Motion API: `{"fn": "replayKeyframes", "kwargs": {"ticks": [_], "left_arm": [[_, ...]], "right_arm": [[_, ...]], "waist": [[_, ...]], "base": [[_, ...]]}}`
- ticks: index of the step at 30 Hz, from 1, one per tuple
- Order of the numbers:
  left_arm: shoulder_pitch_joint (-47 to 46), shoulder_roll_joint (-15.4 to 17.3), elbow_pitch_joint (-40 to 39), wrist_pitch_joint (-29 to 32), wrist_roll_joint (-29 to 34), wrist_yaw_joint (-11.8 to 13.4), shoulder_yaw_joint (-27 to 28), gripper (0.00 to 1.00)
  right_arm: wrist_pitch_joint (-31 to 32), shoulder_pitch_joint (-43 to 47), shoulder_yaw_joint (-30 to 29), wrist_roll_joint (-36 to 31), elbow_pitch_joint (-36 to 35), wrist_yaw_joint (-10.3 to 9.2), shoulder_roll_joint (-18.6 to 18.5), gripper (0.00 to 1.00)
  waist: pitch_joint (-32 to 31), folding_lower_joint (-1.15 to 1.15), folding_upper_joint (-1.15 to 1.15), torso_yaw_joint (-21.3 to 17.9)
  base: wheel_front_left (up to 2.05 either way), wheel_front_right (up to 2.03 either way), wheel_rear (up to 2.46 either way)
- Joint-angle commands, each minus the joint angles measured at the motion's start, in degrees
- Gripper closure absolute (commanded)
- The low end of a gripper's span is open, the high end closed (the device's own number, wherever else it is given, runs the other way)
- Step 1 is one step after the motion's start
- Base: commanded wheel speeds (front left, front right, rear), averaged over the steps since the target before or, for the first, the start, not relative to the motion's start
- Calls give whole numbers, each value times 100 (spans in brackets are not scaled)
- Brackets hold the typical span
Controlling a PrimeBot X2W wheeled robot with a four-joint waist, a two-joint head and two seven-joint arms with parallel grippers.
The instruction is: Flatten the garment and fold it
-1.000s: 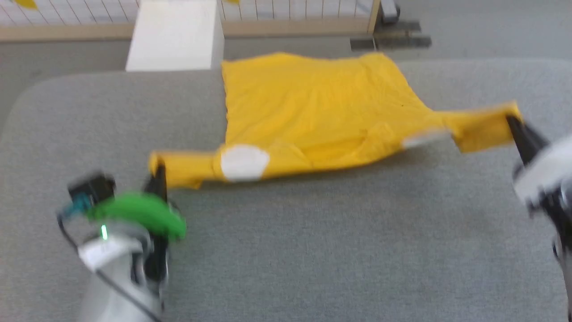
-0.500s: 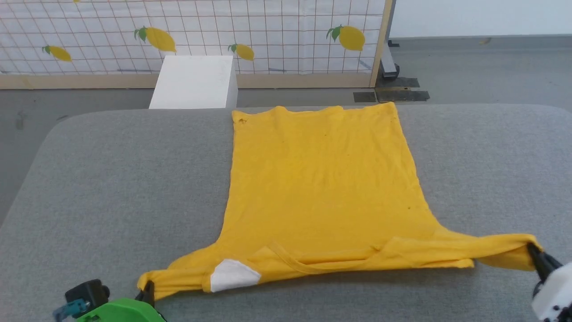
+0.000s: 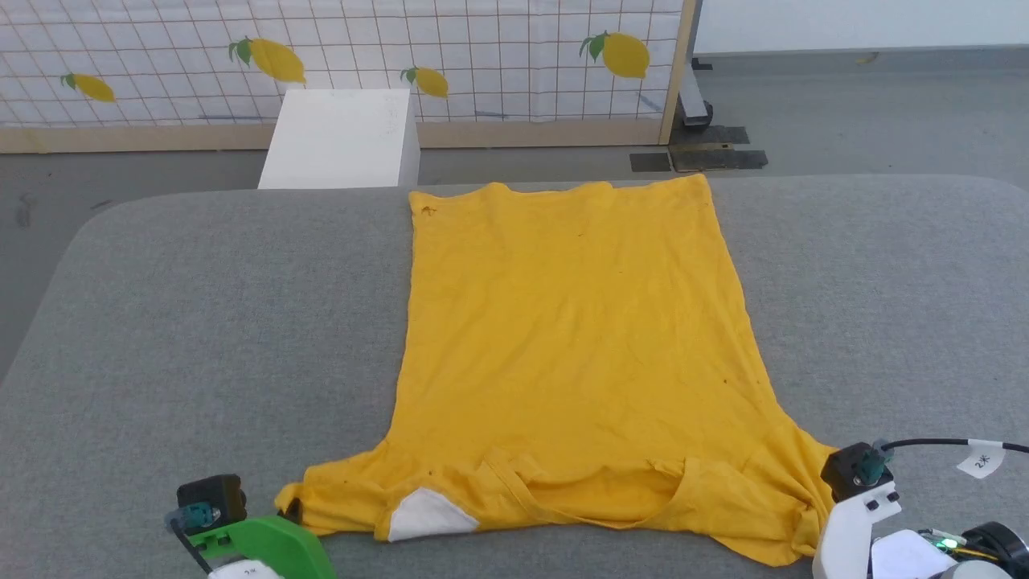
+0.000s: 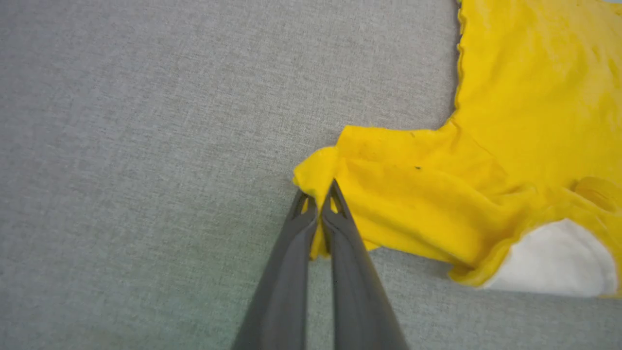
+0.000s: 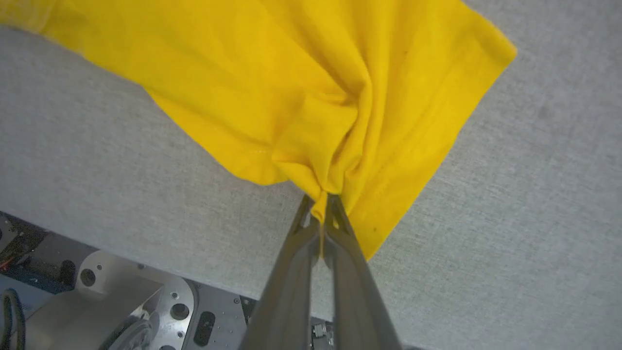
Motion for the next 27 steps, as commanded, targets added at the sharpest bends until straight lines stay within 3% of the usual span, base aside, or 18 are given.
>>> {"fn": "replayKeyframes", "kwargs": {"ticks": [1,2,3,4,12,17,21,27], "left_arm": [[-111,-36,6,-52,-7,15,2,100],[-122,-46,11,-61,-17,19,2,100],[-127,-48,15,-69,-25,22,6,100],[-133,-59,7,-82,-41,25,11,100],[-28,-48,-173,-193,-55,71,26,100],[40,-63,-431,-281,-65,159,70,100],[-18,-151,-799,-412,-192,187,175,100],[-223,-248,-1508,-494,-164,244,106,100]], "right_arm": [[6,-89,-7,-7,66,-9,10,100],[-21,-97,-53,41,106,-9,66,85],[-64,-109,-92,83,105,-9,107,4],[-115,-121,-165,160,87,-9,155,0],[-474,-293,-1444,1177,-912,-9,634,0],[-1263,-814,-2192,1209,-1333,-9,954,0],[-1859,-1532,-2540,729,-1108,-9,1193,0],[-2014,-3048,-2591,496,-301,-9,1398,0]], "waist": [[7,1,0,40],[7,1,0,45],[5,1,0,37],[-1,1,0,23],[-72,1,0,-109],[11,1,0,-170],[339,1,0,-130],[1231,1,0,120]], "base": [[0,0,0],[0,0,0],[0,0,0],[0,0,0],[0,0,0],[0,0,0],[0,0,0],[0,0,0]]}}
